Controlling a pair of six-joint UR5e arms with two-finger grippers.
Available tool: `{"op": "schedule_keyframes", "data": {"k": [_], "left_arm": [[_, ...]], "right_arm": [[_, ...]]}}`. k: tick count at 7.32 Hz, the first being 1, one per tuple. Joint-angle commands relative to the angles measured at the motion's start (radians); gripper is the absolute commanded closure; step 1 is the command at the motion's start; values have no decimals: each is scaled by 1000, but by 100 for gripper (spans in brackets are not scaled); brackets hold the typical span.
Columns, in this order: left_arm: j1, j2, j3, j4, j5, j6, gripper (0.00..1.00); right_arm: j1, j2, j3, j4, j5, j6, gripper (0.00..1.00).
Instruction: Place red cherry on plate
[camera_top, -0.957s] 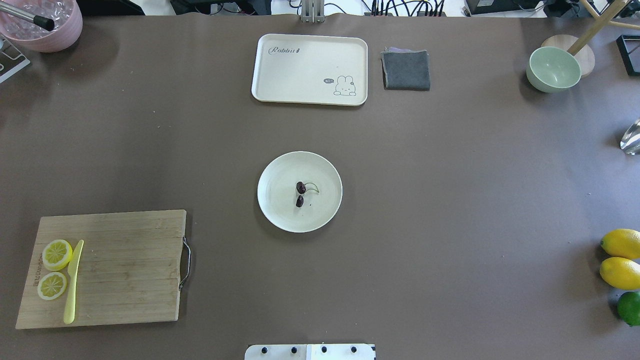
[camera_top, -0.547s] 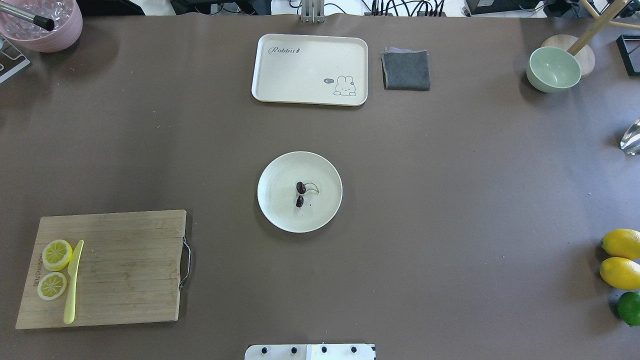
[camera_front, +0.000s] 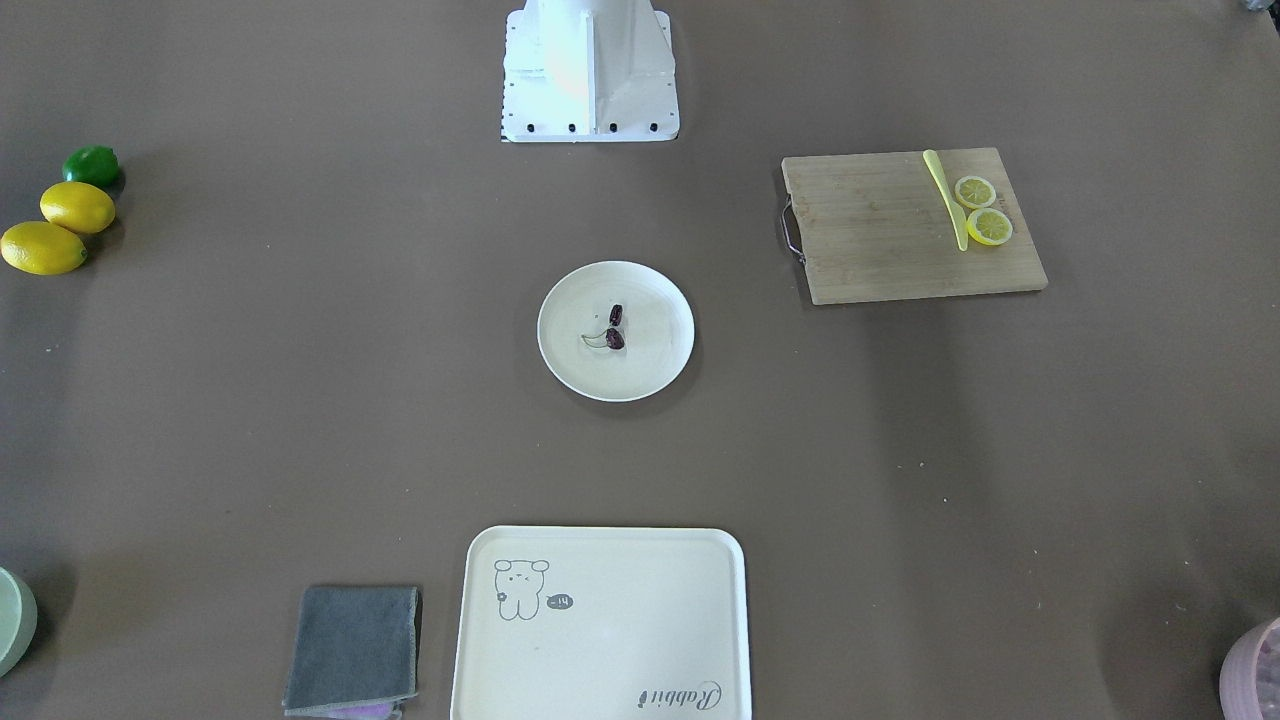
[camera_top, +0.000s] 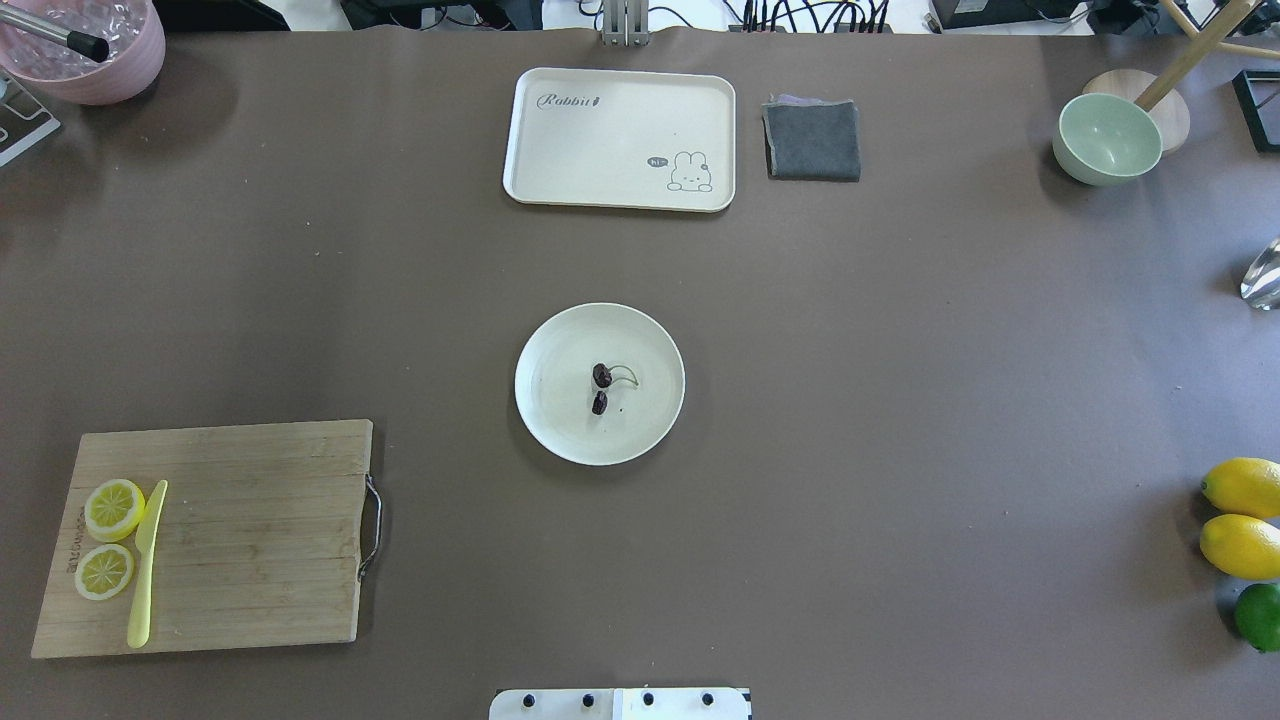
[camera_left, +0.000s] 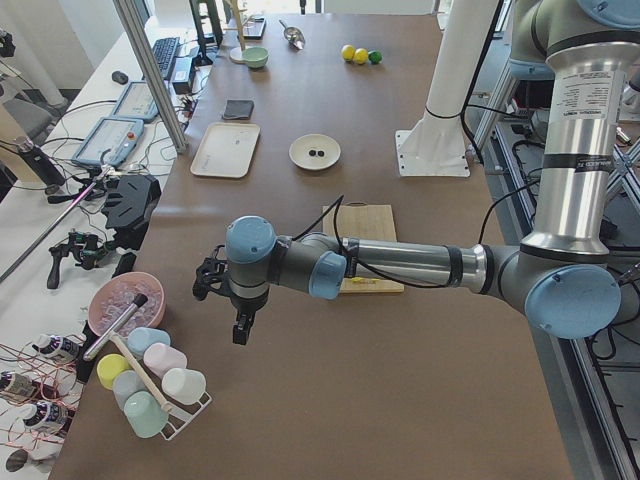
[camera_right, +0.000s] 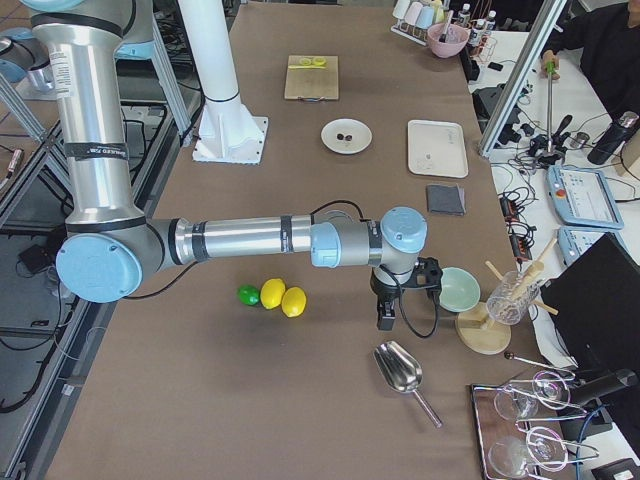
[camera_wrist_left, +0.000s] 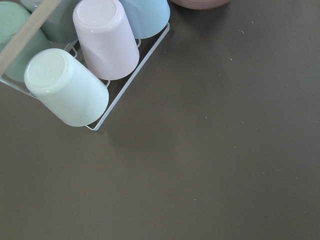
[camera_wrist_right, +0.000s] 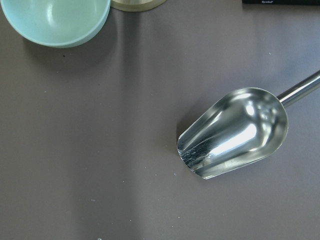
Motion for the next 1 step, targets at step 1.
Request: {"op": "schedule_keyframes", "data": {"k": [1], "left_arm": [[0, 3, 2, 0, 1, 0, 2]], "right_arm": [[0, 0, 6, 1, 3, 0, 0]]}}
